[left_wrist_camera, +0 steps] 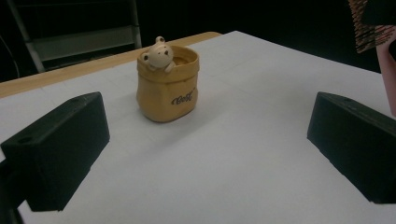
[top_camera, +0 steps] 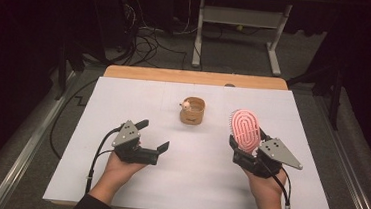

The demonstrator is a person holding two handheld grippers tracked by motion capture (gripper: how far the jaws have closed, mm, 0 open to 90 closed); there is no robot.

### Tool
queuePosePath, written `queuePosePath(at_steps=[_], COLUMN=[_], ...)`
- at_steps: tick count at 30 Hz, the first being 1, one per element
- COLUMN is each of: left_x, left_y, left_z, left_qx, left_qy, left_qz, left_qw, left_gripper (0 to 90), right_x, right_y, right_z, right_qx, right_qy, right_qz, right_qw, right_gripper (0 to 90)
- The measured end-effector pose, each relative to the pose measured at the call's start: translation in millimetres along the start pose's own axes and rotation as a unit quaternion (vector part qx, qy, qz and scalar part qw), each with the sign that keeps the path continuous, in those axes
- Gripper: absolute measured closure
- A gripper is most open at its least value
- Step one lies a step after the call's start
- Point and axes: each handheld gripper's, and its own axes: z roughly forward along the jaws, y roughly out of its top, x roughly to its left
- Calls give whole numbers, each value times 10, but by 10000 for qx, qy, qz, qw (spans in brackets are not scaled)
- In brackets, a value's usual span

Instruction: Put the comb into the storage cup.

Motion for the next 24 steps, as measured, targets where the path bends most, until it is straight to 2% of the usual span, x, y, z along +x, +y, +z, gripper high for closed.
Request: queuePosePath(at_steps=[4, 10, 13, 17, 21, 24], left_x=[-12, -1, -28, -82, -121, -150], left_y=[42, 127, 134, 101, 82, 97], left_z=[117, 288, 323, 343, 329, 285], left_qx=[24, -167, -214, -13, 175, 154], left_qy=[-125, -209, -296, -361, -474, -545], left_qz=[-47, -159, -225, -56, 9, 36], left_qw=[9999, 9995, 9991, 9993, 9987, 9984], left_gripper=[0, 0, 0, 0, 0, 0], right_x=[-23, -58, -63, -39, 15, 74], right_y=[-2, -26, -47, -68, -67, -58], right_z=[-14, -15, -2, 21, 39, 46], right_qx=[-8, 15, 45, 103, 110, 104], right_qy=[-47, -94, -101, -107, -91, -65], right_qz=[-6, 32, 38, -38, -126, -282], right_qw=[10000, 10000, 9999, 9999, 9998, 9995], right_gripper=[201, 201, 201, 201, 201, 201])
